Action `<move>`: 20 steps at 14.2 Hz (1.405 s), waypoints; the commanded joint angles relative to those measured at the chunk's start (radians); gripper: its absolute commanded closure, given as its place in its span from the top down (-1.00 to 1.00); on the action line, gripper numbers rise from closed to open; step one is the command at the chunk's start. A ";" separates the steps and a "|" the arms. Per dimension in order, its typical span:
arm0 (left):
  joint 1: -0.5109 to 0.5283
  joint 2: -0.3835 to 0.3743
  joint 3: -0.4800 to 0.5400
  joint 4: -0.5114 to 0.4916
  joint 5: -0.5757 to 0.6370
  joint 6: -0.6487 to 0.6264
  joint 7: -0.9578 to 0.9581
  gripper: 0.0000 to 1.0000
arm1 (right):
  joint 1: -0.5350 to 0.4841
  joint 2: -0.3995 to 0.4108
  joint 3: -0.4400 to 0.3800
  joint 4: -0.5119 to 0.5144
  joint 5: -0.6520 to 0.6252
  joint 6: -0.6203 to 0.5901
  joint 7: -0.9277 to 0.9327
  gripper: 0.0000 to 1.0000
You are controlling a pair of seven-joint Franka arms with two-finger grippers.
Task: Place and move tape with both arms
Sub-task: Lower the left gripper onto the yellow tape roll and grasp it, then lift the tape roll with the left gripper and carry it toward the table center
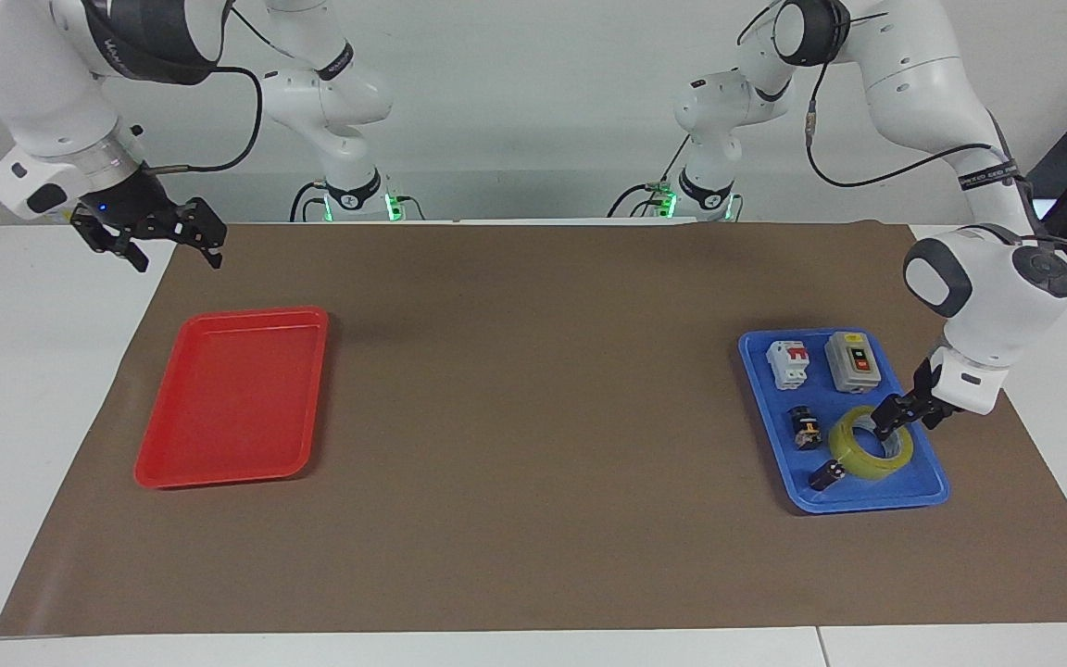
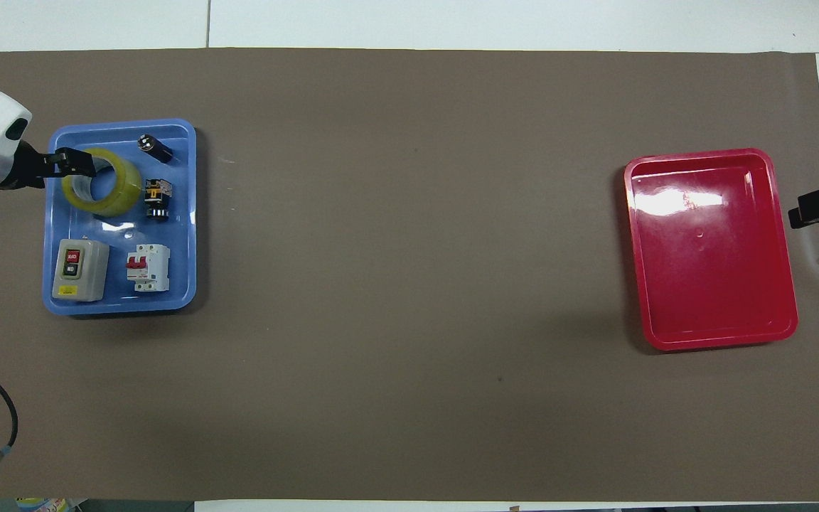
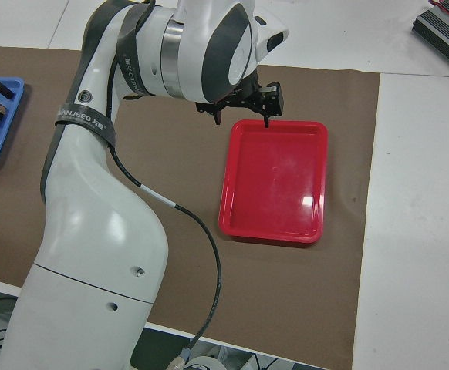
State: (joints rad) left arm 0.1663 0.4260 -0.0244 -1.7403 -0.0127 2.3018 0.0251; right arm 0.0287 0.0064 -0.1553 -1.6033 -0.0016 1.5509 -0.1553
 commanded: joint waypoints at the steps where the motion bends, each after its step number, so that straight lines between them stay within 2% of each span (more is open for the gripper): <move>1: 0.006 0.005 -0.002 -0.054 -0.012 0.065 -0.010 0.86 | -0.009 -0.022 0.000 -0.021 0.020 -0.006 -0.026 1.00; 3: 0.006 0.002 -0.002 -0.077 -0.012 0.077 -0.010 0.79 | -0.009 -0.022 0.000 -0.021 0.020 -0.006 -0.026 1.00; 4: 0.007 0.001 -0.002 -0.082 -0.012 0.076 -0.008 0.42 | -0.009 -0.022 0.000 -0.021 0.020 -0.008 -0.026 1.00; 5: 0.012 -0.001 -0.002 -0.082 -0.012 0.067 -0.008 -0.38 | -0.009 -0.022 0.000 -0.021 0.020 -0.009 -0.027 1.00; 6: 0.018 -0.004 -0.002 -0.087 -0.012 0.064 -0.008 -0.99 | -0.006 -0.022 0.002 -0.021 0.020 -0.015 -0.027 1.00; 9: 0.018 -0.010 -0.002 -0.087 -0.012 0.028 -0.007 -1.00 | 0.008 -0.025 0.002 -0.023 0.020 -0.026 -0.021 1.00; 11: 0.018 -0.042 -0.002 -0.088 -0.012 0.005 -0.004 -1.00 | 0.010 -0.025 0.002 -0.021 0.020 -0.020 -0.020 1.00; 16: -0.007 -0.199 -0.002 -0.087 -0.012 -0.188 -0.011 -1.00 | 0.028 -0.025 0.002 -0.018 0.017 -0.022 -0.026 1.00; 18: -0.075 -0.223 -0.002 -0.096 -0.010 -0.232 -0.026 -1.00 | 0.028 -0.023 0.002 -0.018 0.017 -0.020 -0.026 1.00; 20: -0.183 -0.239 -0.003 -0.143 0.058 -0.196 -0.164 -1.00 | 0.028 -0.023 0.002 -0.018 0.017 -0.022 -0.026 1.00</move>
State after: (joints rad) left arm 0.0879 0.2167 -0.0353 -1.8193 -0.0060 2.0780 -0.0214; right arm 0.0623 0.0005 -0.1541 -1.6035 -0.0013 1.5313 -0.1553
